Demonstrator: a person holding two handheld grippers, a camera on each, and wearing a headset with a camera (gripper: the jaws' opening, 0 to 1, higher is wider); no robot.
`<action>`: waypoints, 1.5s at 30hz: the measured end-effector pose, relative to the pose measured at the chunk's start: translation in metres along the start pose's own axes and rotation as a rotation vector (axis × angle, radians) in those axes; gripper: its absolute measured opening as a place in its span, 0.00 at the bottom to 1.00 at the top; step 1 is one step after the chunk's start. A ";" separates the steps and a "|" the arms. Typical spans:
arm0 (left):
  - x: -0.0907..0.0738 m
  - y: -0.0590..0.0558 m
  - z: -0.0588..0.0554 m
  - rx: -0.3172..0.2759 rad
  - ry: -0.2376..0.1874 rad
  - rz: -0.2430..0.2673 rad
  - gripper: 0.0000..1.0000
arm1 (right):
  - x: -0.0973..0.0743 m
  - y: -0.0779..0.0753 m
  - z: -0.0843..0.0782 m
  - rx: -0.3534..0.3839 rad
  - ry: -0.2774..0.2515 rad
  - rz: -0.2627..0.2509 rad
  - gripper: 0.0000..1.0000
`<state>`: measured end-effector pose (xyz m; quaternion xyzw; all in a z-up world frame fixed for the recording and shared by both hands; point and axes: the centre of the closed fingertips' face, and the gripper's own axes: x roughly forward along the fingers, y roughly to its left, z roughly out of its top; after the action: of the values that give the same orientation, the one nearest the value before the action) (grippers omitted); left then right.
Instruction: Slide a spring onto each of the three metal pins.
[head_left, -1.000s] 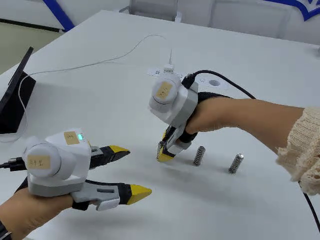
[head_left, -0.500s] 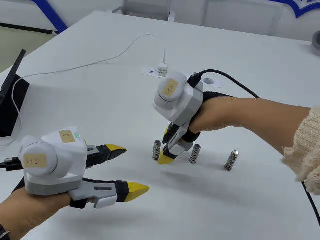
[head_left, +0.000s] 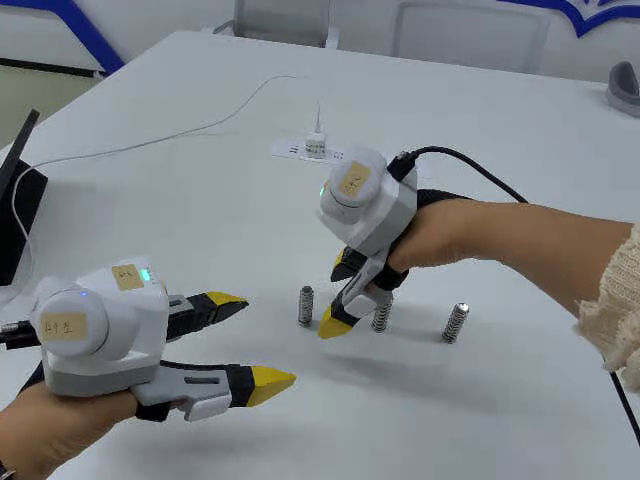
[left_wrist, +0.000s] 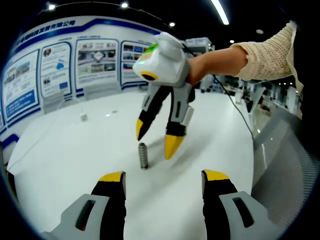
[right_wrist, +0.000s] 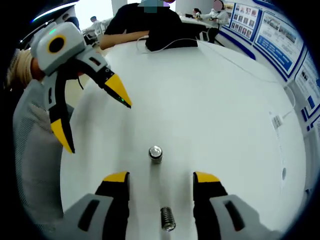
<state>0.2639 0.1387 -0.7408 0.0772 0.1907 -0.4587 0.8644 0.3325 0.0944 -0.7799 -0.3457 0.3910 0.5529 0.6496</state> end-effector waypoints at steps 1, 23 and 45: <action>0.000 0.000 0.000 -0.001 0.001 0.000 0.62 | -0.001 0.000 0.000 0.002 -0.003 -0.001 0.53; 0.005 0.005 0.005 -0.029 -0.020 0.008 0.62 | -0.023 -0.016 -0.015 0.099 -0.111 -0.064 0.62; 0.009 0.010 0.010 -0.039 -0.040 0.005 0.63 | -0.053 -0.014 -0.037 0.194 -0.213 -0.143 0.64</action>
<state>0.2791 0.1343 -0.7360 0.0518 0.1822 -0.4541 0.8706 0.3377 0.0358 -0.7497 -0.2476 0.3458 0.4983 0.7555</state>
